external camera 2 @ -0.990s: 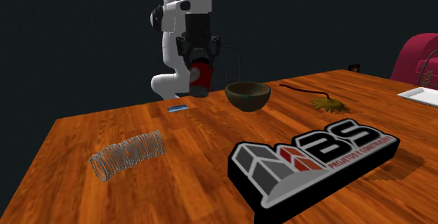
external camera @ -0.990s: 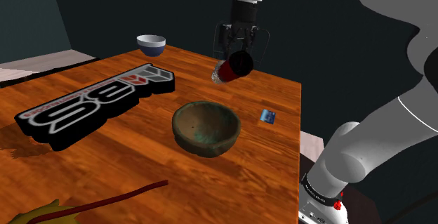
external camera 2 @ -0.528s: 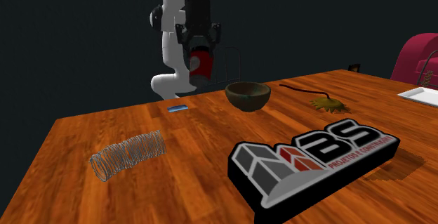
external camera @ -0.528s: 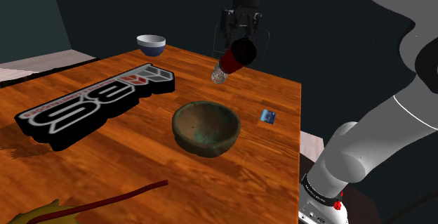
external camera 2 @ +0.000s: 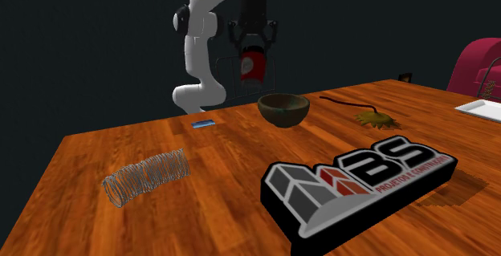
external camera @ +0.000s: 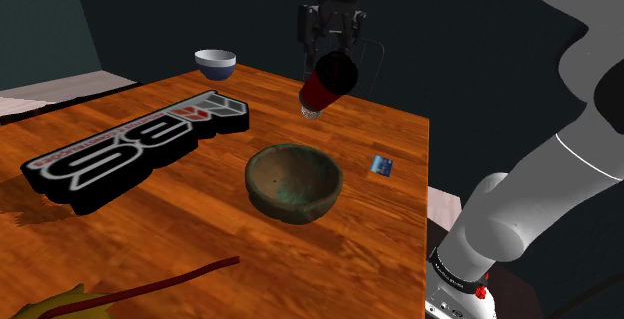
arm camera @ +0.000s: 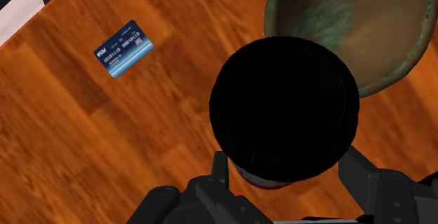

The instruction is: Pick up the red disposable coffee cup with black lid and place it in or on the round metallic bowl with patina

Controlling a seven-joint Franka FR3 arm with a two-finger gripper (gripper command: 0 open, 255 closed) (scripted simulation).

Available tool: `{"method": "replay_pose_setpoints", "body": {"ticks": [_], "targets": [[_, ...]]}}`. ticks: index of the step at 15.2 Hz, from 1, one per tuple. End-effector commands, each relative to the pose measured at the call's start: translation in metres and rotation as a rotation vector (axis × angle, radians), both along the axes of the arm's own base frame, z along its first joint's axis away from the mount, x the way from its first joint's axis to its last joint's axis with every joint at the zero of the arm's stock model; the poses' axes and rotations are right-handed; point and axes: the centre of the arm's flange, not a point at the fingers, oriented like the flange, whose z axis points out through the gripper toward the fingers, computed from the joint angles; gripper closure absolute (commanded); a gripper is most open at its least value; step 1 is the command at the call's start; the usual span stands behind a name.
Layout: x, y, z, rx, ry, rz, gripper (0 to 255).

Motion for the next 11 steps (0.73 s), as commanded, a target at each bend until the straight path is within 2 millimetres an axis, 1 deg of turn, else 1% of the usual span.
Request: {"method": "replay_pose_setpoints", "body": {"ticks": [1,7,8,11], "targets": [[-0.009,0.024,0.008,0.001,0.000,-0.002,255],[-0.036,0.098,0.020,0.001,0.000,-0.002,255],[-0.042,0.117,0.024,0.001,0.000,-0.002,255],[-0.042,0.117,0.008,0.001,0.000,-0.002,255]]}}
